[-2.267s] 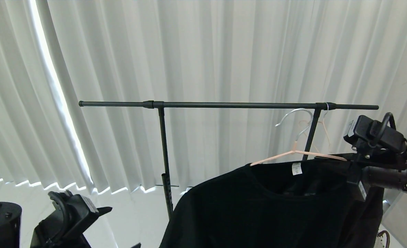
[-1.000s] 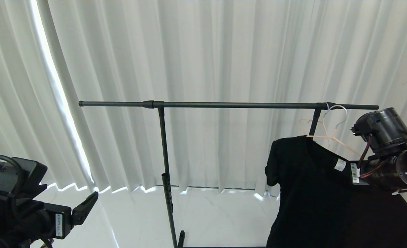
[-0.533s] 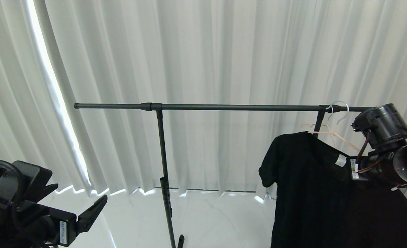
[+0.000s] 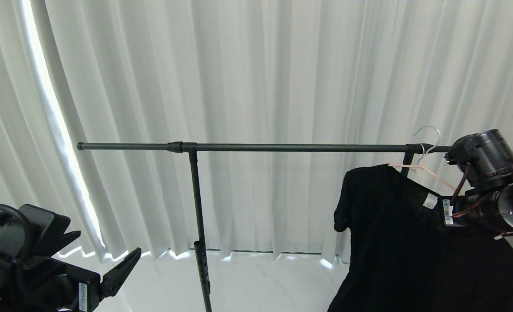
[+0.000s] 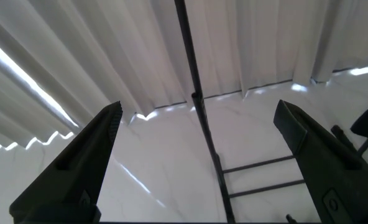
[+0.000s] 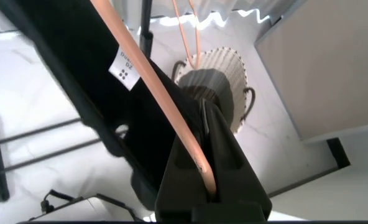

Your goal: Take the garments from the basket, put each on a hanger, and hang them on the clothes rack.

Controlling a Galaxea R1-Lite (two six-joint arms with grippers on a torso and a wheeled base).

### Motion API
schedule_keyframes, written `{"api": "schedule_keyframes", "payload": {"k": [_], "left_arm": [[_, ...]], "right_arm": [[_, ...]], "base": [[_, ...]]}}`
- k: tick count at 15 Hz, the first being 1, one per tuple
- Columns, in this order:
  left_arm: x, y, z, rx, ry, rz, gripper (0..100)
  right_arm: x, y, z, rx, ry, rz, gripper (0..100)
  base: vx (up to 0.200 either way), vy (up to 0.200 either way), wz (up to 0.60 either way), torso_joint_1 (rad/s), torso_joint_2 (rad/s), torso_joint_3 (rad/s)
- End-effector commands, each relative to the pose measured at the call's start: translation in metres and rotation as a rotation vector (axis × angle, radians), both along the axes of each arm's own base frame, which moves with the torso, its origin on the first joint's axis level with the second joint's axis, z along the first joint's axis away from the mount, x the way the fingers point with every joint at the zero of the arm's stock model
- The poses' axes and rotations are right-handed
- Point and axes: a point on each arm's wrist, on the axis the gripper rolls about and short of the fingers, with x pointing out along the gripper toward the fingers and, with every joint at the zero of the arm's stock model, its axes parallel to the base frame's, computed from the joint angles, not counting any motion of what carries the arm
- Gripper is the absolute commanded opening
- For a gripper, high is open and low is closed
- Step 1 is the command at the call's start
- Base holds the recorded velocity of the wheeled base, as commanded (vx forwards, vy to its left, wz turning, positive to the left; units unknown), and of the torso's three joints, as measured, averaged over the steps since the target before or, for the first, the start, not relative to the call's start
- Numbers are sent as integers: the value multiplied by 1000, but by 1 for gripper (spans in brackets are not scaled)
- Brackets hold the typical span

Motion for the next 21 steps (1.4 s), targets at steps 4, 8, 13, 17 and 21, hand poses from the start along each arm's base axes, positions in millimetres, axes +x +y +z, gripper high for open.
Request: {"api": "schedule_keyframes", "payload": {"k": [4,8,13,17,21], "left_arm": [[0,0,-1,2,4,-4,100],[0,-1,0,2,2,-4,100],[0,0,0,3,0,2,100],[0,0,-1,5,1,7,100],[0,0,-1,5,1,7,100]], "right_arm": [[0,0,0,0,-1,1,0],[-1,0,1,-2,-1,3,0],[6,3,3,-28,-36,47,0],[6,2,1,-31,-30,46,0],[27,2,-9,-54,3,39,0]], "base": [[0,0,0,0,0,0],[0,0,0,0,0,0],[0,0,0,0,0,0],[0,0,0,0,0,0],[0,0,0,0,0,0]]}}
